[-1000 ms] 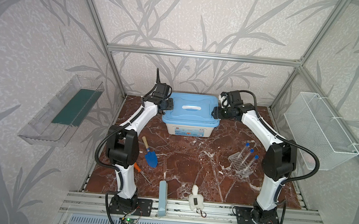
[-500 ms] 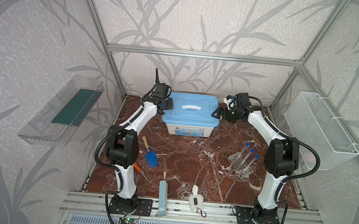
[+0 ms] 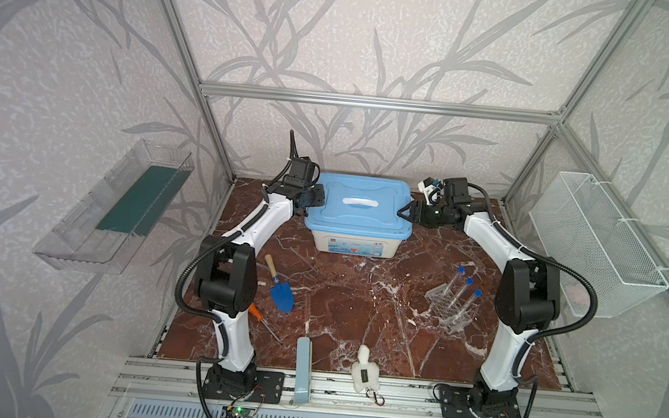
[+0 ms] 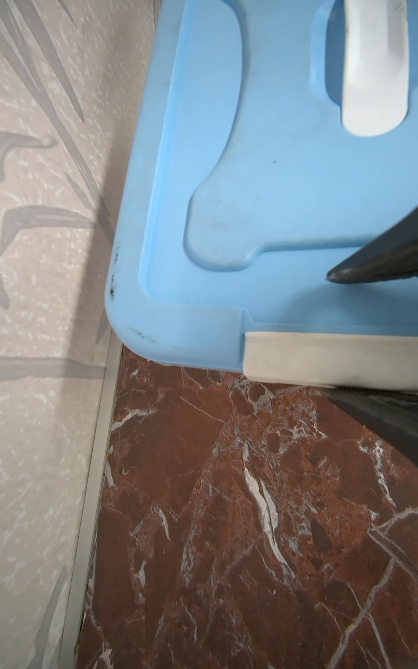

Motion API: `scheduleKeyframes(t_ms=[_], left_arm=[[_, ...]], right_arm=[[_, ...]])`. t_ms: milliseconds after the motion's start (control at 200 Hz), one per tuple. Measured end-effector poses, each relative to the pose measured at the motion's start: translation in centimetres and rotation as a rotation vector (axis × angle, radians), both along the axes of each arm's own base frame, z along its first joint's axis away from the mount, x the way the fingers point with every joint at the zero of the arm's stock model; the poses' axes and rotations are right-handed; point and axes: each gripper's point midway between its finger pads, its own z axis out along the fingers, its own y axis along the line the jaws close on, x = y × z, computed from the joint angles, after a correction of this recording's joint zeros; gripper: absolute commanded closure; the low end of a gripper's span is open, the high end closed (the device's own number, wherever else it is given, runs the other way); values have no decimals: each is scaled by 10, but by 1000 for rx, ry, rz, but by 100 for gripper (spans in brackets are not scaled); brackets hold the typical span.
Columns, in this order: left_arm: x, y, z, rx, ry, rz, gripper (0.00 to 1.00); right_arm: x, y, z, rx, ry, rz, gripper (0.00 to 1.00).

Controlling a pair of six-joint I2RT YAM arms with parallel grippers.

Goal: Organize the chemistry lab equipment

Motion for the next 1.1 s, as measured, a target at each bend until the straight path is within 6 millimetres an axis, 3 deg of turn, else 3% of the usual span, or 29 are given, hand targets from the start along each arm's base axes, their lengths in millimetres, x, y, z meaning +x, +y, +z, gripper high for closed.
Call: scheduleKeyframes(t_ms=[125,330,650,880,1105], left_arm=[[-1,-1,-1,6,-1,8,53],[-4,-3,1,40,-6,33,53],[-17,-13,1,-35,6,33,50],[-20,-26,2,-106,27,-12,29],[-26,-19,5,-182,62,-33,13]], right_arm=[[1,1,3,-47,-13,-15,46],[2,3,9,-225,-30,-66,46],[8,-8,12,-347,-62,-103,44],[8,-18,11,-381,-54,-118,25],[-10,-39,15,-414,-29,-148,2]])
